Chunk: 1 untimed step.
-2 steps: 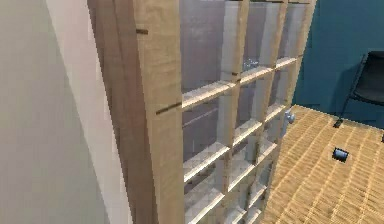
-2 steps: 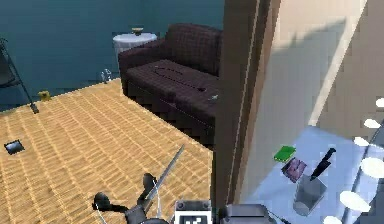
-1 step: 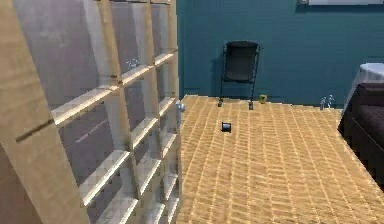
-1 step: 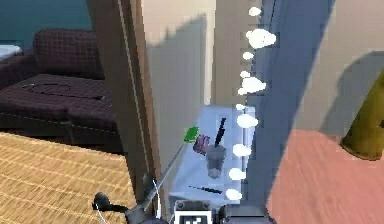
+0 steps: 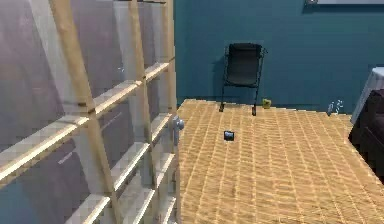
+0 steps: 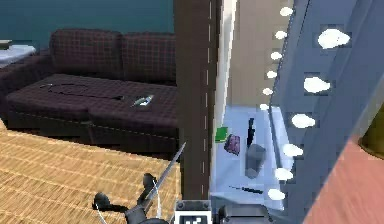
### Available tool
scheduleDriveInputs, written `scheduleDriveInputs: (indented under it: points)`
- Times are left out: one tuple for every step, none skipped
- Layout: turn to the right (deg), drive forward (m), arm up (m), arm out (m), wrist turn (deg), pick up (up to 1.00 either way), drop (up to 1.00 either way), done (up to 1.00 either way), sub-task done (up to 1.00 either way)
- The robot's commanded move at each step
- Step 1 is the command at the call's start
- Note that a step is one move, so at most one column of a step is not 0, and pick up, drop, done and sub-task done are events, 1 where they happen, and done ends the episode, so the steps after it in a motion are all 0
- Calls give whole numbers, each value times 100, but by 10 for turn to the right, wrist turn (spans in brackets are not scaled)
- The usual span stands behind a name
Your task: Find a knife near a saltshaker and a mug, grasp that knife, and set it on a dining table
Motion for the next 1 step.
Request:
scheduleDriveInputs:
  points:
    - [300,0,0,0,0,0,0,0,0]
